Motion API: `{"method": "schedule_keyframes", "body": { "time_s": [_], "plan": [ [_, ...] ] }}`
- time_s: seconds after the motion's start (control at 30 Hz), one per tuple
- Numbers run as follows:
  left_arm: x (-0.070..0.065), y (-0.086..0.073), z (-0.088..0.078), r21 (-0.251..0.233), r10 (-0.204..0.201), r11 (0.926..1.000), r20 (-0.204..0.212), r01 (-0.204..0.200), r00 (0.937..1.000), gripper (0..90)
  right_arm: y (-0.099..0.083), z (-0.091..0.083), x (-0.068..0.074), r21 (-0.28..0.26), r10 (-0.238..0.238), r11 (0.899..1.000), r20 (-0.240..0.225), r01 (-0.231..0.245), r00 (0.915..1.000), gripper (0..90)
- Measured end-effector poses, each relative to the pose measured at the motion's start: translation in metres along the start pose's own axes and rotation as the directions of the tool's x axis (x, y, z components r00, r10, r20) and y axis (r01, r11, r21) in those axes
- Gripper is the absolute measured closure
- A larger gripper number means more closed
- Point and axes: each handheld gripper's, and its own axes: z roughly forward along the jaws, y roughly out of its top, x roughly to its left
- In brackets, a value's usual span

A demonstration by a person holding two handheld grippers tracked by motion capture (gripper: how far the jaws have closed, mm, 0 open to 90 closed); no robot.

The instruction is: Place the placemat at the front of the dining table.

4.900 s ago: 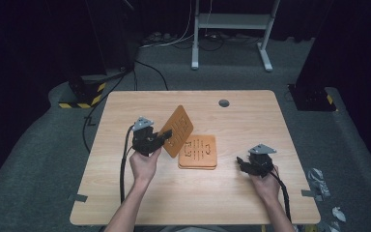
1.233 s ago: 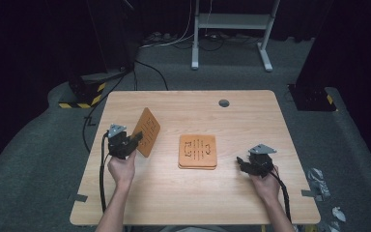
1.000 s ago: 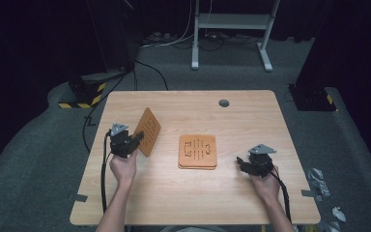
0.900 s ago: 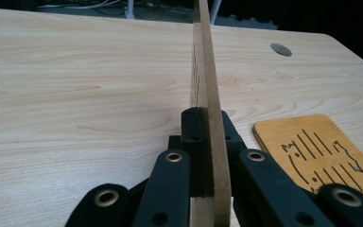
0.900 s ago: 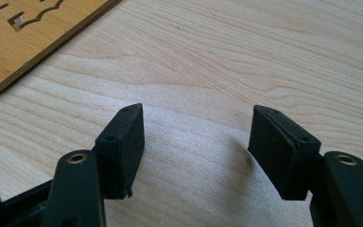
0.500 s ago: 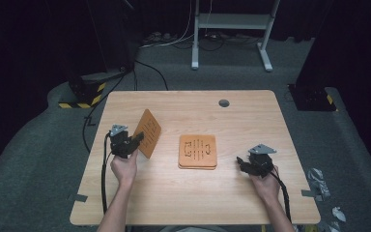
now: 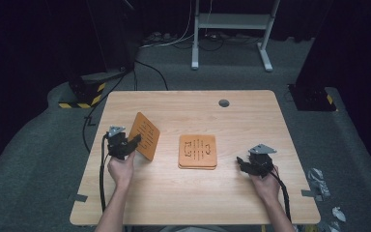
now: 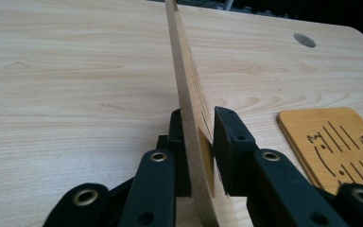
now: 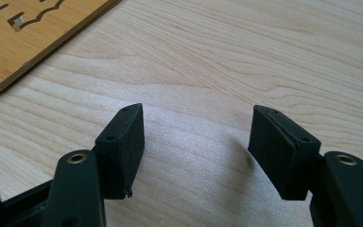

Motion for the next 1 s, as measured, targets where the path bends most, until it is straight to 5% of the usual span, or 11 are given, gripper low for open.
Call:
{"method": "schedule_keyframes", "body": {
  "time_s": [0.7, 1.0],
  "plan": [
    [0.007, -0.005, 0.011, 0.087, 0.048, 0.9955, -0.127, -0.037, 0.9907, 50.6, 0.0, 0.0, 0.0, -0.001, -0.001, 1.0, 0.002, 0.001, 1.0, 36.4],
    [0.013, -0.011, 0.018, 0.109, 0.023, 0.994, -0.124, -0.009, 0.992, 41.6, 0.0, 0.0, 0.0, -0.001, -0.001, 1.0, 0.001, 0.001, 1.0, 36.4]
  ]
}}
